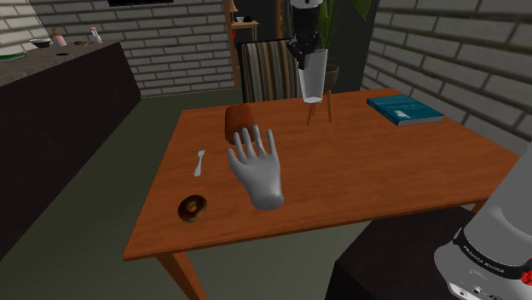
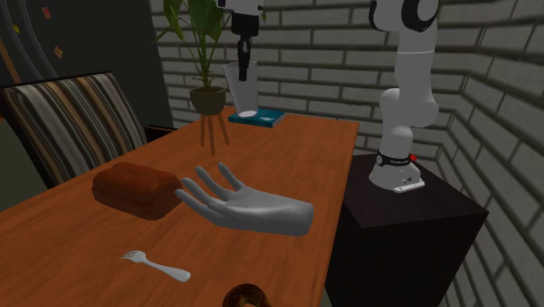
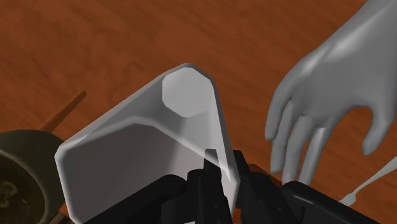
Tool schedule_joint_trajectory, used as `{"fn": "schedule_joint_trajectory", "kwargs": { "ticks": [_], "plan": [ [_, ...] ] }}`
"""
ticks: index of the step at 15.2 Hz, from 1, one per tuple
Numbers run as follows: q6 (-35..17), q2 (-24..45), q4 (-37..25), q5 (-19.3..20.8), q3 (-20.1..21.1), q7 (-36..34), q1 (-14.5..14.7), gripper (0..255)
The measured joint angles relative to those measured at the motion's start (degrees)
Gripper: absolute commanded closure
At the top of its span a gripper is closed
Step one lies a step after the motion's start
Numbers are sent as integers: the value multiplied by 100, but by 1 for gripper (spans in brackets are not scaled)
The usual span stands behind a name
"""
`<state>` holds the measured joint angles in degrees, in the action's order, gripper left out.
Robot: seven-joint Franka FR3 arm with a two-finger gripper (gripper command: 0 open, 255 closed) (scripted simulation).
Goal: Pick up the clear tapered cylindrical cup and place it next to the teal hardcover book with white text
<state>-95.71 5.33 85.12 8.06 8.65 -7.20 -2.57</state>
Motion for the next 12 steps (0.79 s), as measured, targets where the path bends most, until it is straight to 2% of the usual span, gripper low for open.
{"fn": "schedule_joint_trajectory", "kwargs": {
  "ticks": [5, 12],
  "plan": [
    [-239, -670, 828, -156, -289, 603, -336, 255],
    [-429, -1347, 1596, -257, -785, 1503, -746, 255]
  ]
}}
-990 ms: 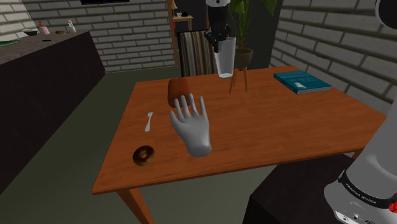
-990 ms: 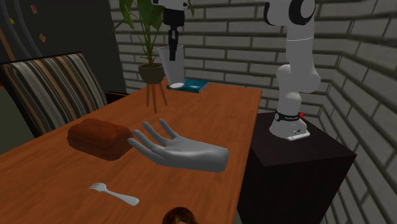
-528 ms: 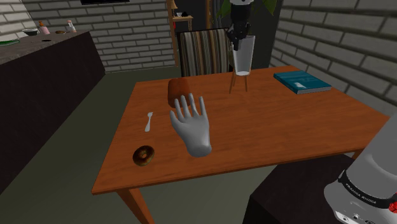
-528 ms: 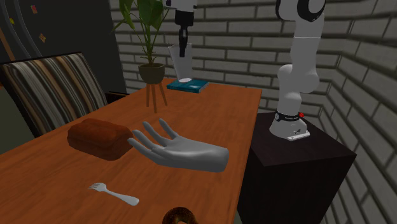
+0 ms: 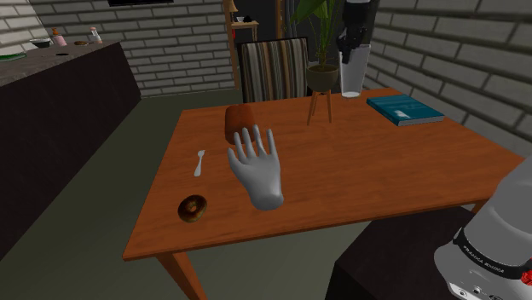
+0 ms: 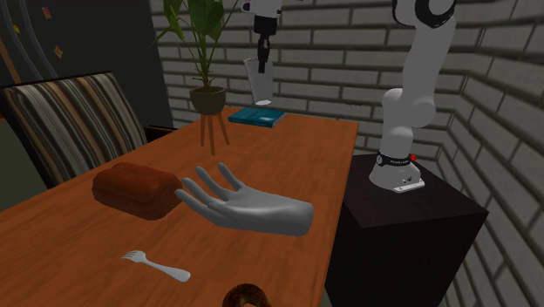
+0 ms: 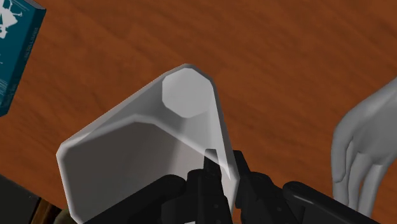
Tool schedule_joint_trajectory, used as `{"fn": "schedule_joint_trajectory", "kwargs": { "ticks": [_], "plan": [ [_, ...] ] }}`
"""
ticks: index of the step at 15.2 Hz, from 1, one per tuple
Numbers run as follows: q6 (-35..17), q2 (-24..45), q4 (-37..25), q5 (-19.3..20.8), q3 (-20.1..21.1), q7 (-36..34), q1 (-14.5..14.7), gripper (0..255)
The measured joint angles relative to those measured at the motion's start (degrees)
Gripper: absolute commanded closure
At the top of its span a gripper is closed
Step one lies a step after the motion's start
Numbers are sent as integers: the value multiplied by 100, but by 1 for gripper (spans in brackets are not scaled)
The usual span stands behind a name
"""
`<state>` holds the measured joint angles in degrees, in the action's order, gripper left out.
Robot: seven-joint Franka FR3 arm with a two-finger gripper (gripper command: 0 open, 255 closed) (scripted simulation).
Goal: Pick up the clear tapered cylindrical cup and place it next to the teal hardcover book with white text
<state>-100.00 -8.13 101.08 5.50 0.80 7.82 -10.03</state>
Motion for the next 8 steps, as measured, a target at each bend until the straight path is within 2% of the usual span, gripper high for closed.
{"fn": "schedule_joint_trajectory", "kwargs": {
  "ticks": [5, 8],
  "plan": [
    [-165, -375, 481, -9, -409, 674, -280, 255],
    [-169, -445, 517, -6, -665, 1087, -440, 255]
  ]
}}
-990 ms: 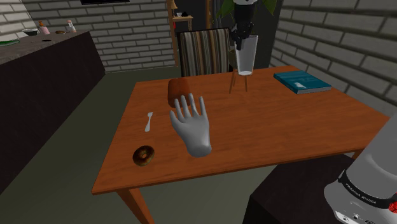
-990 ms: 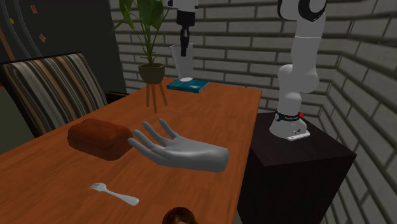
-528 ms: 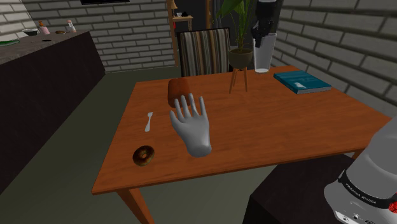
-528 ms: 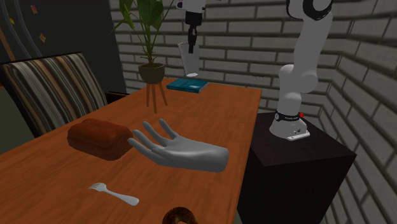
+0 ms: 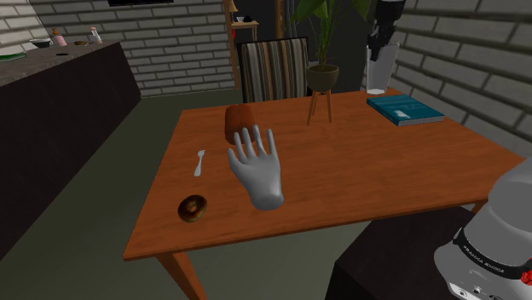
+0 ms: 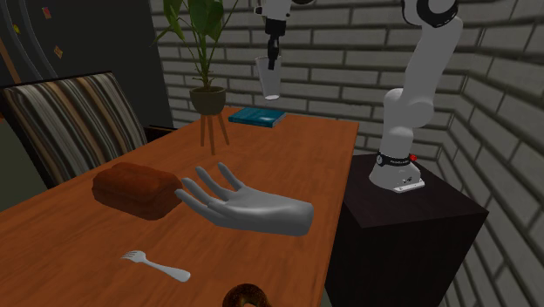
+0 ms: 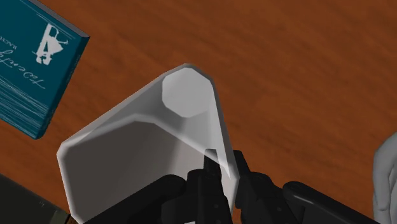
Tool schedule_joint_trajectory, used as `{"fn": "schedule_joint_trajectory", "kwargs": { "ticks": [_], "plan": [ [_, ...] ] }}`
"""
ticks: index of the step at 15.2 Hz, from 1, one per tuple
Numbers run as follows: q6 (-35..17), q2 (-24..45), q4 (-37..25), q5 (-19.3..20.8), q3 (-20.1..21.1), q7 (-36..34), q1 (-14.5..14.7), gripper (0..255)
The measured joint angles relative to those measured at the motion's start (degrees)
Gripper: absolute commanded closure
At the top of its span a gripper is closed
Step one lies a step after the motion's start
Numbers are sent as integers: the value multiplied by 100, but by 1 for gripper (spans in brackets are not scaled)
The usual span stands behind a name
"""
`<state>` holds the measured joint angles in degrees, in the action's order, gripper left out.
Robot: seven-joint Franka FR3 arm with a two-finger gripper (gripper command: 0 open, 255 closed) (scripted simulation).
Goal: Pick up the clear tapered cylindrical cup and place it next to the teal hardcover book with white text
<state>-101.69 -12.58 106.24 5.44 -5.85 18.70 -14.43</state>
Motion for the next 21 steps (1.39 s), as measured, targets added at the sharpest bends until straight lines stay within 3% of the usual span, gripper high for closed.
{"fn": "schedule_joint_trajectory", "kwargs": {
  "ticks": [10, 18, 21],
  "plan": [
    [-128, 19, 4, -17, -884, 1390, -515, 255],
    [-68, 461, -544, -223, -1668, 2651, -946, 255],
    [-233, 489, -407, -240, -1744, 2777, -995, 255]
  ]
}}
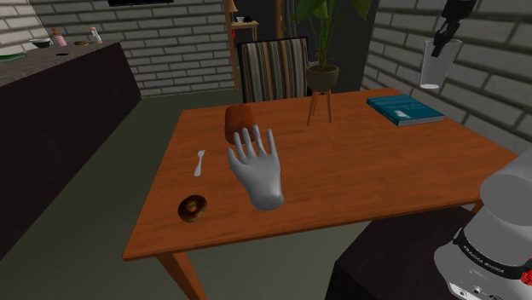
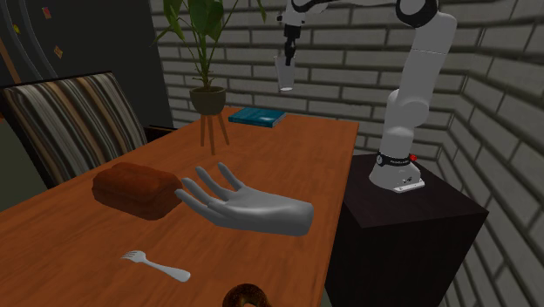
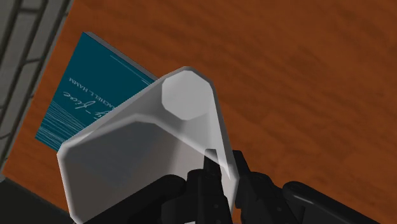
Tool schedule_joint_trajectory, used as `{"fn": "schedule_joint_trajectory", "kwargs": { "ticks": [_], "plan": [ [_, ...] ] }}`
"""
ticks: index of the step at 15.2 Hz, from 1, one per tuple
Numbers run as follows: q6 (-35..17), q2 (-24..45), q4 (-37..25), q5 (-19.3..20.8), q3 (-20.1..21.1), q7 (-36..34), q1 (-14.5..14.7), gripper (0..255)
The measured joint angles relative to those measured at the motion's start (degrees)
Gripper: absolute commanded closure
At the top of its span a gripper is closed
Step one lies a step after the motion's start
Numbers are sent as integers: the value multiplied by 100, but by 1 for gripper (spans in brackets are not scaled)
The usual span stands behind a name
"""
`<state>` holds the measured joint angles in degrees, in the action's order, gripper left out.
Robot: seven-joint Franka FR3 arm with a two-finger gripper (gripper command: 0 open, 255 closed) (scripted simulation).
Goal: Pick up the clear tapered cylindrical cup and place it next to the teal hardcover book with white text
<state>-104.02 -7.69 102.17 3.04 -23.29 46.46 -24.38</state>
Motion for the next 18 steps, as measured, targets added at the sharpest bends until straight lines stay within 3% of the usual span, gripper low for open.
{"fn": "schedule_joint_trajectory", "kwargs": {
  "ticks": [18],
  "plan": [
    [-1372, 0, 1373, 22, -47, 5, -32, 255]
  ]
}}
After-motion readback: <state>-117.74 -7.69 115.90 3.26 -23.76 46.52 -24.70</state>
